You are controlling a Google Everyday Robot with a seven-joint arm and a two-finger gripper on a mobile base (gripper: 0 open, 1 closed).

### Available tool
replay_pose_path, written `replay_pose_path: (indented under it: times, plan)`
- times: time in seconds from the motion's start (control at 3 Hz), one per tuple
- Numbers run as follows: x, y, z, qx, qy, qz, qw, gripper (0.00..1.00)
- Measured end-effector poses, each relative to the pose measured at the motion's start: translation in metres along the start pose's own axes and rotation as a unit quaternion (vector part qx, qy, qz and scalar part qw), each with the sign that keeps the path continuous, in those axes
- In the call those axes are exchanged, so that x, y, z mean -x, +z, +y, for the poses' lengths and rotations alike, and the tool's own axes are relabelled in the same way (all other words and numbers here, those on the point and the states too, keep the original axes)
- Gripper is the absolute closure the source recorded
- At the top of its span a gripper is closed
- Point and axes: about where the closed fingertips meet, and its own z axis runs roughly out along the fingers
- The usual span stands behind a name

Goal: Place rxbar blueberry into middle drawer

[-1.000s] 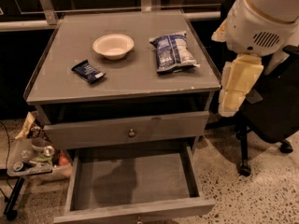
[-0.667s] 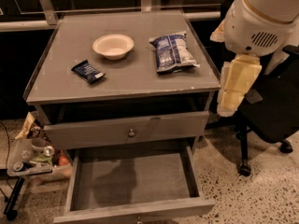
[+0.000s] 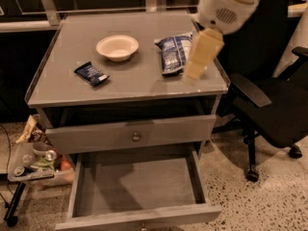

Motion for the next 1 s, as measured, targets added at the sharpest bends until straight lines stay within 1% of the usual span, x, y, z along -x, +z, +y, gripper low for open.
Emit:
replay_pose_path:
  times: [0.33,0.67,1.0]
  plan:
    - [0.038,0.021,-0.029,0.012,-0.006,-0.025,0.9996,0.00]
    - [0.043,0.020,-0.032,0.008,-0.008,-0.031,0.9995,0.00]
    - [0.074,0.048,-0.030,0.033,-0.012,-0.046,0.9983,0.00]
